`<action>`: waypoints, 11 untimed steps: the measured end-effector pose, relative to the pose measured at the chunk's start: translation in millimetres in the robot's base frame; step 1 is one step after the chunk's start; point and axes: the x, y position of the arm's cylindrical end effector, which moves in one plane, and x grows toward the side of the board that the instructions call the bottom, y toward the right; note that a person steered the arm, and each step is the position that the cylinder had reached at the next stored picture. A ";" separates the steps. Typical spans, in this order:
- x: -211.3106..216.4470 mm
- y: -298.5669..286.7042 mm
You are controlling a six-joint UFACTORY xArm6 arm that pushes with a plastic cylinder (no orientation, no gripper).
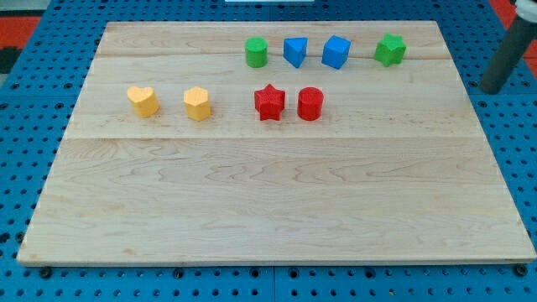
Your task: Push the green star along with the red circle to red star
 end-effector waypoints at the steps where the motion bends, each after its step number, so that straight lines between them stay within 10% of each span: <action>1: -58.8 -9.3; 5: -122.7 -100.8; 7: -14.4 -203.6; 10: 4.7 -116.4; 11: 17.5 -200.6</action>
